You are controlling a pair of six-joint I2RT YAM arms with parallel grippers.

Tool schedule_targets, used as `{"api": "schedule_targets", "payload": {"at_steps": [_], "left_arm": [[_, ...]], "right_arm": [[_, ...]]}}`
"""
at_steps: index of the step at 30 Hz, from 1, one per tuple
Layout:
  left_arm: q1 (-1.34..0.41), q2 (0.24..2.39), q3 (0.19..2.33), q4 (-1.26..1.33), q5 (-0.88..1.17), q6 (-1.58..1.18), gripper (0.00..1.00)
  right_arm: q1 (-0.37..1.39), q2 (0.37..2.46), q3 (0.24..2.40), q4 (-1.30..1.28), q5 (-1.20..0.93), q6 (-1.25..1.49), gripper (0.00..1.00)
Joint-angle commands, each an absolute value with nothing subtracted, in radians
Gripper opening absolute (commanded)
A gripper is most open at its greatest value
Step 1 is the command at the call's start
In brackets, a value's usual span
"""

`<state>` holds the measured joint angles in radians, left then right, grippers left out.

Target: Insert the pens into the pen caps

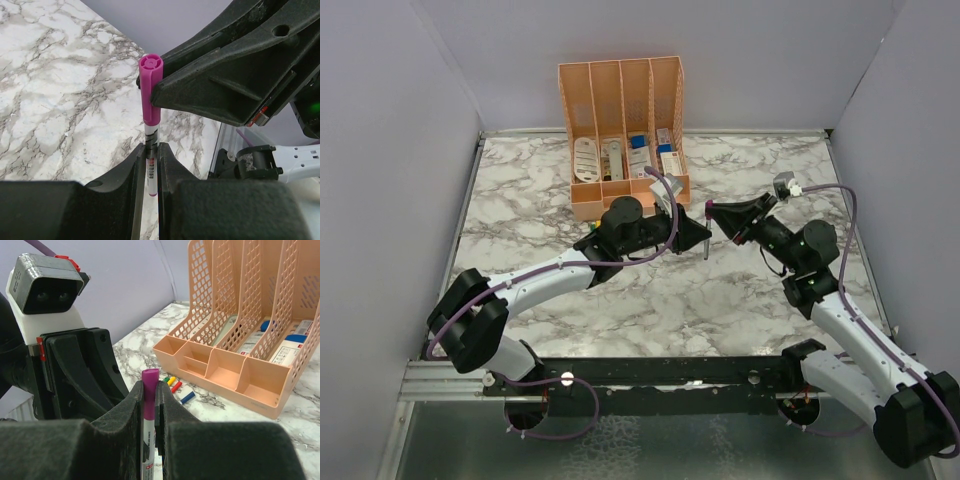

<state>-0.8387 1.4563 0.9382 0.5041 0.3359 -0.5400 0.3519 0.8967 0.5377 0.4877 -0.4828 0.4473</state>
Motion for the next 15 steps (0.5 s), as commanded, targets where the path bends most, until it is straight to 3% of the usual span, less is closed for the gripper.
{"api": "schedule_targets", "payload": {"at_steps": [1, 13, 15], "left_arm": [[-0.801, 1.392, 1.038, 0.813, 0.215, -0.541, 0.00], [-0.790, 1.376, 1.025, 0.739, 0.232, -0.531, 0.00], [-0.790, 1.376, 1.012, 0.653, 0.234, -0.538, 0.00]], "right_arm": [[0.378, 0.931, 0.495, 0.230, -0.524, 0.410, 0.01], [0.397, 0.947, 0.504, 0.238, -0.475, 0.416, 0.01], [0.397, 0.949, 0.513, 0.258, -0.475, 0.435, 0.09]]}}
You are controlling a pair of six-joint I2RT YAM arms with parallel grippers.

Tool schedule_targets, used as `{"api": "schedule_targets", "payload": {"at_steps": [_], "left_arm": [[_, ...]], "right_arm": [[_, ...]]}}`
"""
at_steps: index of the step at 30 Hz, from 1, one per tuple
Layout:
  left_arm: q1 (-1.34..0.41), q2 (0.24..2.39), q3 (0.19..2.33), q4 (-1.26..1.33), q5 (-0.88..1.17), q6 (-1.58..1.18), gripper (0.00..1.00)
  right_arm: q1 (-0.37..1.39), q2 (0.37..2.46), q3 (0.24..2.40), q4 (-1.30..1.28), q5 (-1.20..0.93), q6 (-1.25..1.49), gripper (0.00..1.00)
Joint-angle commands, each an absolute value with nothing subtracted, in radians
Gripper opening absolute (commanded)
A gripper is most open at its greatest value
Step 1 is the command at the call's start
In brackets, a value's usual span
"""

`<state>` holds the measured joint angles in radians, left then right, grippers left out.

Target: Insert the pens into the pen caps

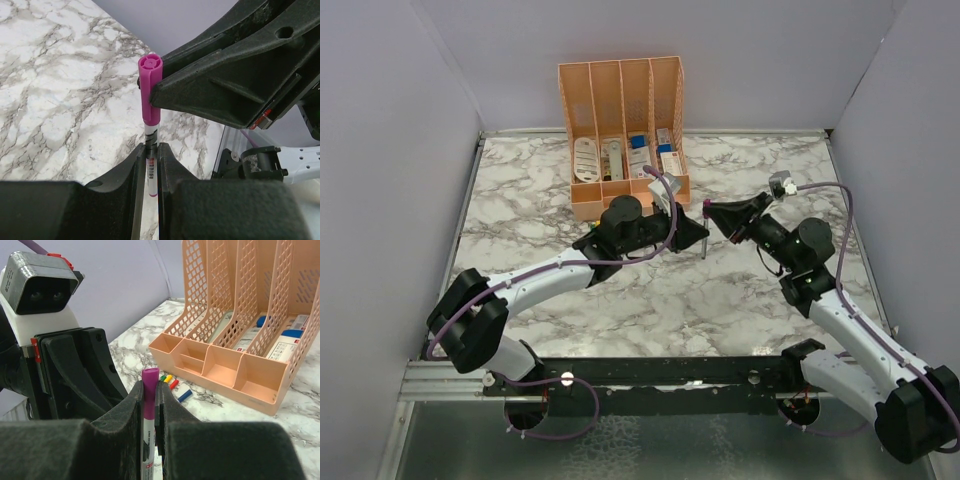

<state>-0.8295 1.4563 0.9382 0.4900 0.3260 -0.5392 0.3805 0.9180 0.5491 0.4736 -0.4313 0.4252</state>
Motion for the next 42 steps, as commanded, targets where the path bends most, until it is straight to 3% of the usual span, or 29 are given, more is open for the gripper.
{"api": "schedule_targets", "payload": {"at_steps": [1, 5, 9, 14, 19, 30, 42], "left_arm": [[-0.790, 1.377, 1.001, 0.608, 0.236, -0.542, 0.00], [-0.790, 1.372, 0.950, 0.407, 0.199, -0.563, 0.00], [-0.790, 1.379, 0.929, 0.150, 0.092, -0.592, 0.00], [-0.786, 1.467, 0.981, -0.134, -0.020, -0.629, 0.00], [-0.780, 1.594, 1.042, -0.260, -0.093, -0.655, 0.00], [-0.702, 1.809, 1.202, -0.408, -0.166, -0.594, 0.00], [-0.642, 1.912, 1.280, -0.400, -0.158, -0.534, 0.01]], "right_arm": [[0.397, 0.947, 0.515, 0.273, -0.473, 0.444, 0.16], [0.397, 0.944, 0.533, 0.316, -0.443, 0.484, 0.36], [0.397, 0.938, 0.573, 0.327, -0.439, 0.494, 0.44], [0.397, 0.919, 0.603, 0.318, -0.433, 0.478, 0.45], [0.397, 0.912, 0.619, 0.261, -0.416, 0.469, 0.45], [0.396, 0.919, 0.645, 0.003, -0.169, 0.446, 0.45], [0.397, 0.927, 0.606, 0.024, -0.183, 0.488, 0.45]]}}
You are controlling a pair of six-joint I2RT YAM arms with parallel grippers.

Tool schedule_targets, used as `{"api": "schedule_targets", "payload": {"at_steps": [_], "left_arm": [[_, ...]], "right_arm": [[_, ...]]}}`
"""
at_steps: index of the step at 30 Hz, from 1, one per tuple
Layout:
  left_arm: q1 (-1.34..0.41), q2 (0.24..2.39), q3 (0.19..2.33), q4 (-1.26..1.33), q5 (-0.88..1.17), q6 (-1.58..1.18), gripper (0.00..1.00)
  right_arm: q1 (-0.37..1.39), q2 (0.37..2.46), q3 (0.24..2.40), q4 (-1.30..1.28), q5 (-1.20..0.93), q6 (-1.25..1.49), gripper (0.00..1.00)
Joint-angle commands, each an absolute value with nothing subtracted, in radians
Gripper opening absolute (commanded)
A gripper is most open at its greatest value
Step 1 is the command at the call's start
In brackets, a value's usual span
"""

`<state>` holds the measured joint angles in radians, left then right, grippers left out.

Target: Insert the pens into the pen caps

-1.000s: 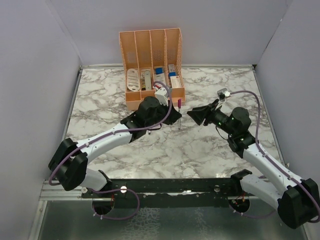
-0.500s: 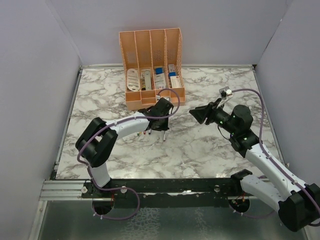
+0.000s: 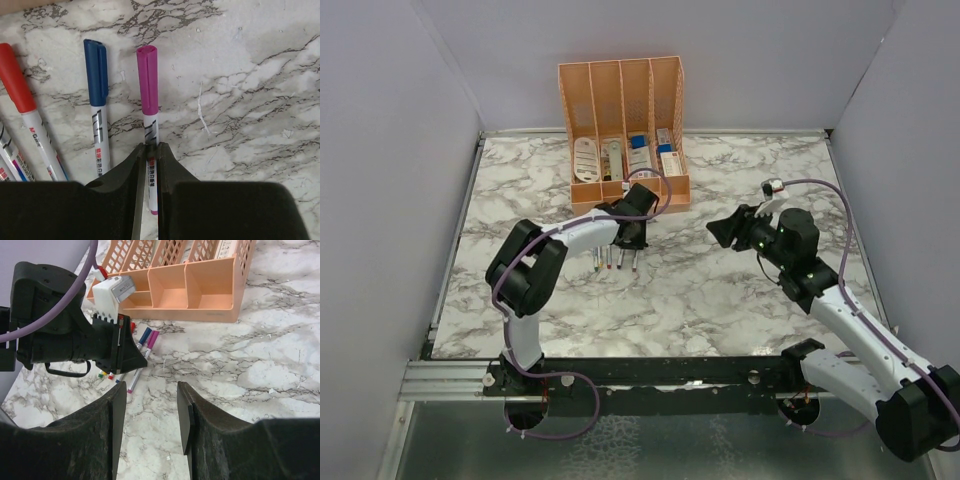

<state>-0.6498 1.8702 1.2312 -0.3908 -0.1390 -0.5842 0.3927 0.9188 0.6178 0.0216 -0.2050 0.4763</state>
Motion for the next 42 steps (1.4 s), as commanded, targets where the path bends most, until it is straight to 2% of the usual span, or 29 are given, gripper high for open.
{"api": "schedule_targets", "payload": {"at_steps": [1, 13, 15, 17, 23, 30, 35, 38, 39, 40, 42], "left_arm": [[-0.641, 1.924, 1.290, -0.399, -0.148, -0.525, 0.02], [-0.618, 1.977, 1.348, -0.386, -0.140, -0.498, 0.24], [-0.615, 1.973, 1.349, -0.386, -0.135, -0.497, 0.38], [-0.615, 1.966, 1.350, -0.386, -0.128, -0.498, 0.42], [-0.615, 1.912, 1.349, -0.377, -0.081, -0.522, 0.42], [-0.617, 1.750, 1.338, -0.362, -0.002, -0.577, 0.42], [-0.614, 1.599, 1.300, -0.362, -0.088, -0.583, 0.44], [-0.591, 1.509, 1.241, -0.361, -0.169, -0.577, 0.63], [-0.573, 1.478, 1.214, -0.359, -0.181, -0.576, 0.88], [-0.550, 1.448, 1.185, -0.359, -0.188, -0.579, 0.98], [-0.480, 1.386, 1.116, -0.360, -0.195, -0.585, 0.99]], "right_arm": [[0.396, 0.930, 0.608, 0.024, -0.185, 0.488, 0.45], [0.397, 0.926, 0.599, 0.007, -0.177, 0.492, 0.45], [0.397, 0.924, 0.595, 0.009, -0.175, 0.493, 0.45], [0.397, 0.923, 0.592, 0.009, -0.172, 0.494, 0.45], [0.397, 0.922, 0.596, 0.011, -0.164, 0.493, 0.45], [0.397, 0.914, 0.593, 0.005, -0.125, 0.491, 0.45], [0.397, 0.925, 0.586, 0.012, -0.046, 0.486, 0.51], [0.388, 0.962, 0.602, -0.008, 0.045, 0.466, 0.53], [0.374, 0.978, 0.612, -0.017, 0.066, 0.459, 0.53], [0.351, 0.995, 0.618, -0.022, 0.069, 0.454, 0.53], [0.286, 1.022, 0.617, -0.012, 0.039, 0.454, 0.54]]}}
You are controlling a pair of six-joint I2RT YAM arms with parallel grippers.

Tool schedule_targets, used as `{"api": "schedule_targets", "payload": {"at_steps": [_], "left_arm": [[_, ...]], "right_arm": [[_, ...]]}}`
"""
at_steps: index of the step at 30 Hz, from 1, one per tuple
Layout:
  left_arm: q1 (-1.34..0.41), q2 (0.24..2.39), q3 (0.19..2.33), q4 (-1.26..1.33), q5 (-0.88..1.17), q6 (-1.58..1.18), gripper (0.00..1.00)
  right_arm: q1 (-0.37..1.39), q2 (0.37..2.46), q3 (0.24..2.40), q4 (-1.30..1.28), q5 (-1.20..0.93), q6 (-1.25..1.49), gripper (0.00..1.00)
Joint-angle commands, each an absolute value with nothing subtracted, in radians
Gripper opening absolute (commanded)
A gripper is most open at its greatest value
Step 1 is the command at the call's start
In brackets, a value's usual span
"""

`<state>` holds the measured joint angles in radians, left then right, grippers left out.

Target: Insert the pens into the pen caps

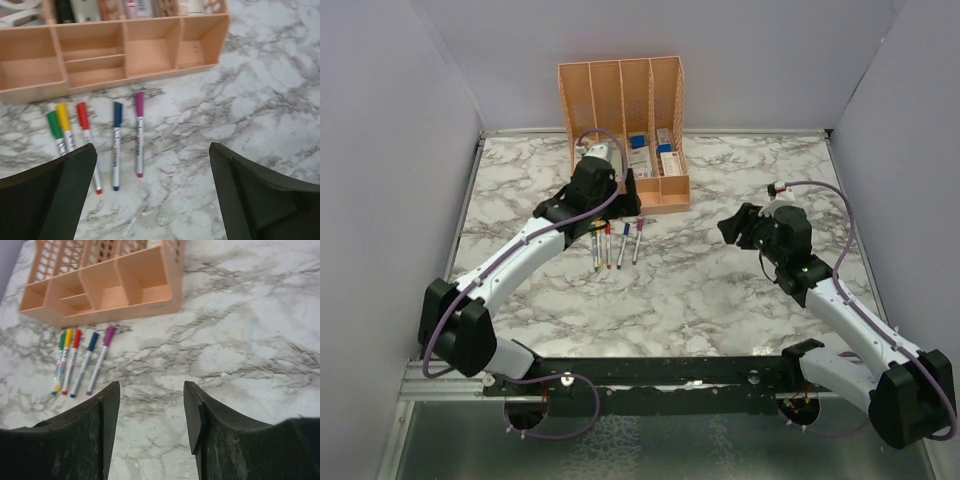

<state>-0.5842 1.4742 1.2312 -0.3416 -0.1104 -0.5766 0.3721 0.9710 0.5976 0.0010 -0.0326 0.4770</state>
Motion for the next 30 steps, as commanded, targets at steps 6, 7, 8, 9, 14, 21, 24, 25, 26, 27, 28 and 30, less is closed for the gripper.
{"api": "schedule_targets", "payload": {"at_steps": [6, 7, 8, 9, 14, 21, 24, 25, 26, 27, 28, 30], "left_arm": [[-0.301, 1.202, 0.970, -0.369, -0.241, -0.558, 0.99], [-0.266, 1.173, 0.951, -0.371, -0.252, -0.558, 0.99], [-0.233, 1.146, 0.932, -0.375, -0.261, -0.558, 0.99], [-0.195, 1.125, 0.915, -0.383, -0.272, -0.559, 0.99], [-0.066, 1.069, 0.857, -0.404, -0.252, -0.536, 0.99], [-0.061, 1.030, 0.791, -0.406, -0.283, -0.544, 0.99], [-0.061, 1.010, 0.769, -0.405, -0.302, -0.543, 0.99], [-0.061, 1.006, 0.765, -0.406, -0.305, -0.541, 0.99], [-0.061, 1.005, 0.763, -0.407, -0.309, -0.539, 0.99], [-0.061, 1.005, 0.761, -0.409, -0.310, -0.538, 0.99], [-0.061, 1.008, 0.761, -0.410, -0.311, -0.538, 0.99], [-0.061, 1.014, 0.760, -0.415, -0.311, -0.535, 0.99]], "right_arm": [[0.027, 1.063, 0.584, 0.033, -0.065, 0.547, 0.54], [0.007, 1.069, 0.576, 0.040, -0.061, 0.561, 0.54], [0.000, 1.072, 0.572, 0.045, -0.043, 0.564, 0.54], [-0.002, 1.075, 0.568, 0.041, -0.022, 0.563, 0.55], [-0.021, 1.052, 0.560, -0.003, 0.067, 0.568, 0.55], [-0.021, 0.992, 0.548, -0.006, 0.094, 0.550, 0.55], [-0.022, 0.994, 0.550, -0.013, 0.099, 0.545, 0.55], [-0.022, 0.997, 0.549, -0.014, 0.100, 0.545, 0.55], [-0.022, 0.999, 0.549, -0.014, 0.098, 0.545, 0.55], [-0.022, 1.002, 0.549, -0.013, 0.096, 0.545, 0.55], [-0.022, 1.004, 0.550, -0.013, 0.095, 0.546, 0.55], [-0.022, 1.013, 0.552, -0.012, 0.094, 0.547, 0.55]]}}
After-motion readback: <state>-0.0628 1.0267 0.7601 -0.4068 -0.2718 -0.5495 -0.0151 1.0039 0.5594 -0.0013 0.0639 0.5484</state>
